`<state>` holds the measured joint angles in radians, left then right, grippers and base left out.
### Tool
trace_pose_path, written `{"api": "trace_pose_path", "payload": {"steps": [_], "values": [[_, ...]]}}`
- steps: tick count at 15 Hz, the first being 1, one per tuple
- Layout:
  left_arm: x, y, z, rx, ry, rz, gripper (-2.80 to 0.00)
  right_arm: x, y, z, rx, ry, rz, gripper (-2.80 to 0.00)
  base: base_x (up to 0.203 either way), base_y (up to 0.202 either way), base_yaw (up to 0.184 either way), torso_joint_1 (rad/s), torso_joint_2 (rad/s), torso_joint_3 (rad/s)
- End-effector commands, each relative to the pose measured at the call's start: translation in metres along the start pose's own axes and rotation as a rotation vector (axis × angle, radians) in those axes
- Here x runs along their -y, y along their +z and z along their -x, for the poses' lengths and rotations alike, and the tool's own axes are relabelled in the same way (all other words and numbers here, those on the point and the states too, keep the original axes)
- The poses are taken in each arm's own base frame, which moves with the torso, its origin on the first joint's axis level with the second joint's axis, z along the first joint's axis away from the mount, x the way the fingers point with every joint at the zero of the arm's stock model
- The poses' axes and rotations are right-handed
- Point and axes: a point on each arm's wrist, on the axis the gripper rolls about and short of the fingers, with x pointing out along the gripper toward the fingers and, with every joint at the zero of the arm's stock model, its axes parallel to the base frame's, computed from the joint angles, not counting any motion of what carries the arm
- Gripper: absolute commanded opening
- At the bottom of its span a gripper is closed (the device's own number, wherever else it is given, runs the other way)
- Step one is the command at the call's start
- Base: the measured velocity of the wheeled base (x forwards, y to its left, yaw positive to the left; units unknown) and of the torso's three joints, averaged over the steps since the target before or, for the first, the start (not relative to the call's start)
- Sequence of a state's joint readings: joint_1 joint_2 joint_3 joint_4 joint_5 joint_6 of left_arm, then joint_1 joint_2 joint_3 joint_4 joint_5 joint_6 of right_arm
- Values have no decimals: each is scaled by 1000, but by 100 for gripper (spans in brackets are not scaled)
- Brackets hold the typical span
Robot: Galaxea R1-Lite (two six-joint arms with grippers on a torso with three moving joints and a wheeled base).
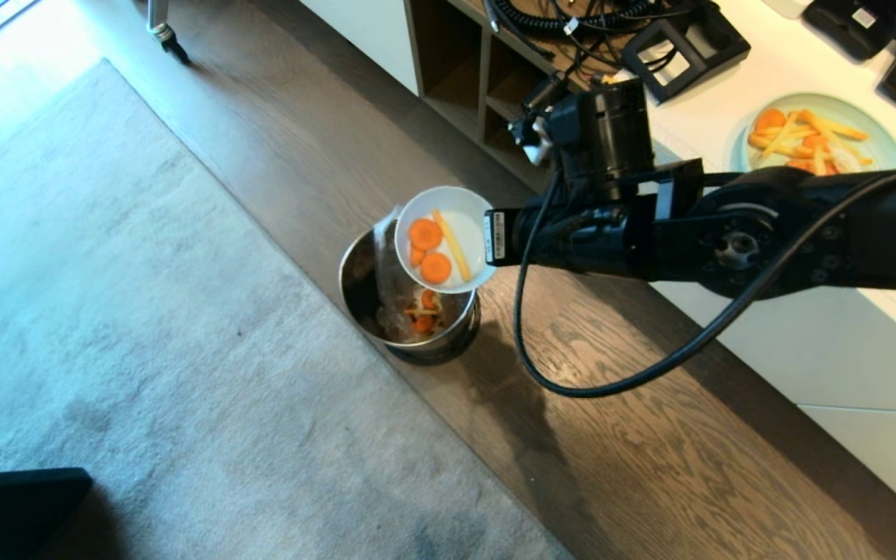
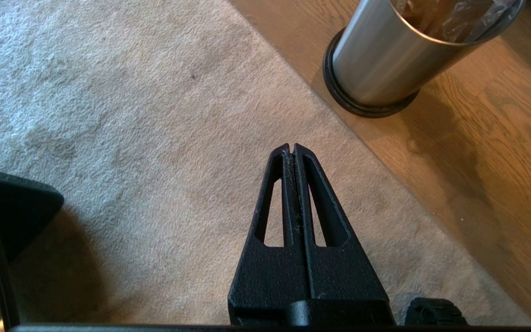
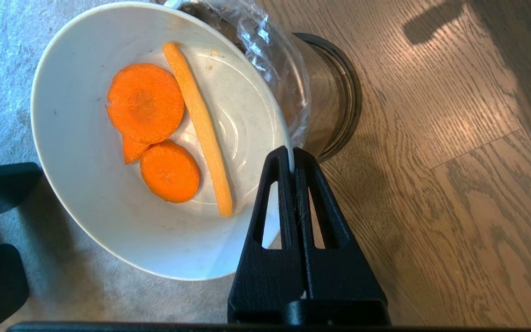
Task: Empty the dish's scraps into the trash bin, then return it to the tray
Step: Move the bowl over the trash can
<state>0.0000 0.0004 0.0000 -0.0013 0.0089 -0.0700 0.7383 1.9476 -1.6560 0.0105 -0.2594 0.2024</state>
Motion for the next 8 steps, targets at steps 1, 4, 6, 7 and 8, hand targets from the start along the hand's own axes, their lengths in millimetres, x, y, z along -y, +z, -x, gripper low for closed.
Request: {"api": "trace_pose_path", "payload": {"steps": [1, 4, 6, 7, 8], "values": [[0, 0, 0, 1, 0, 1, -280, -3, -2, -6, 28, 8, -8, -280, 0, 0, 0, 0, 0, 0], [0, 0, 0, 1, 0, 1, -280, -6, -3, -7, 84, 25, -12, -280, 0, 0, 0, 0, 0, 0], [0, 0, 0, 1, 0, 1, -280, -10, -5, -9, 155, 5, -27, -280, 0, 0, 0, 0, 0, 0], [0, 0, 0, 1, 0, 1, -280, -12, -8, -9, 166, 4, -28, -280, 0, 0, 0, 0, 0, 0], [0, 0, 0, 1, 0, 1, -280, -14, -10, -8, 186, 13, -32, -280, 0, 0, 0, 0, 0, 0]]}}
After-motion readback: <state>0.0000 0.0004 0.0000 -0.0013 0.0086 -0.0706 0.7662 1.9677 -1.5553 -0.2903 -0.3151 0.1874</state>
